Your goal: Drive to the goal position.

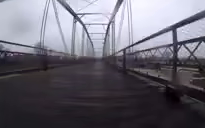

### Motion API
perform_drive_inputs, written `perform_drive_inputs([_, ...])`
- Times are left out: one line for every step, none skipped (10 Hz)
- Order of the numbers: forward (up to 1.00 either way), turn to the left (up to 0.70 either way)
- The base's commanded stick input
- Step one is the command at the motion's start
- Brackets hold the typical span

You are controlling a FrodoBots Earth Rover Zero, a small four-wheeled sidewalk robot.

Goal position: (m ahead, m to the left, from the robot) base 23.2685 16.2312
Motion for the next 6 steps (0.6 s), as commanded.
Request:
perform_drive_inputs([1.0, 0.0])
perform_drive_inputs([1.0, 0.07])
perform_drive_inputs([1.0, 0.4])
perform_drive_inputs([1.0, 0.4])
perform_drive_inputs([1.0, 0.4])
perform_drive_inputs([1.0, 0.4])
